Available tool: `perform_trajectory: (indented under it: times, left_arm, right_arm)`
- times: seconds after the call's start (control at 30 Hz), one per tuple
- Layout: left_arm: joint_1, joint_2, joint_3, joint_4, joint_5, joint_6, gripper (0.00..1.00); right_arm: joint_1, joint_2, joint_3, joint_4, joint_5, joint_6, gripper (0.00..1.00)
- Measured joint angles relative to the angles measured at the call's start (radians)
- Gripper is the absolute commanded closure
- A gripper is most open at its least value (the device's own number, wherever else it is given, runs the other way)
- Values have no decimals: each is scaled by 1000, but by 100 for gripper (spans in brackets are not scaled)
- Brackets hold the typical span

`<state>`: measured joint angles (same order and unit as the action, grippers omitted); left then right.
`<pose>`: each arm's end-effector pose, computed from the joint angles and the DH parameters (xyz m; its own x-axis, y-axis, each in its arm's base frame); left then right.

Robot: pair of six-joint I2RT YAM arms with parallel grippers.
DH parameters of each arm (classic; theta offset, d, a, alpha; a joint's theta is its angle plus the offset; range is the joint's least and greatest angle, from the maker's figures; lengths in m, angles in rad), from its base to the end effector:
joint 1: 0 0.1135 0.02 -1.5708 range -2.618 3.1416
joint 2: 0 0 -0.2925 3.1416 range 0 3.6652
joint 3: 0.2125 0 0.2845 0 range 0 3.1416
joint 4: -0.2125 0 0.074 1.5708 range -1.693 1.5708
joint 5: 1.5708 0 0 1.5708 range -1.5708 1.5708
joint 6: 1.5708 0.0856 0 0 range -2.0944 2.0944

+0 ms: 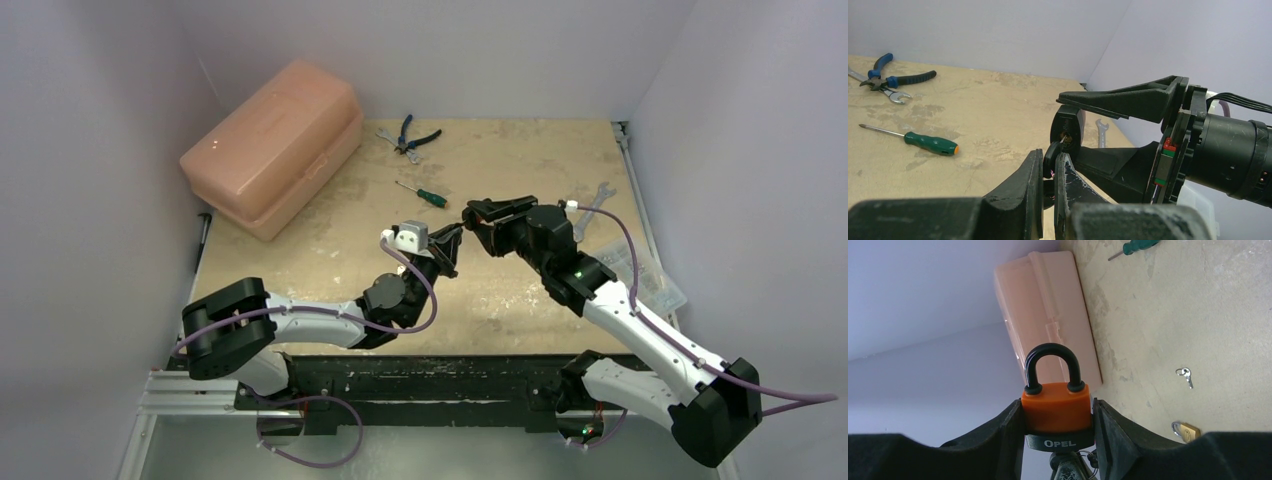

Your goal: Unlock with the key

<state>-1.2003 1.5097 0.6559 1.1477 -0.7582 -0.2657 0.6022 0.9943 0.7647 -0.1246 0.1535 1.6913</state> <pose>0.1854 -0.3147 0.2747 -0.0139 -0.4907 -0.8712 0.4507 0.7747 -0.4435 0.2495 0.1556 0.2989 -0.4040 0.9128 0.0601 0.3368 0.0874 0.9375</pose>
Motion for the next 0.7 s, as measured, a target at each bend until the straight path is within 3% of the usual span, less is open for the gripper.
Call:
perform_trajectory:
  times: [0.7]
  left_arm:
    - [0, 0, -9, 37, -13, 1, 100]
  right_arm:
    - [2, 19, 16, 22, -19, -27, 100]
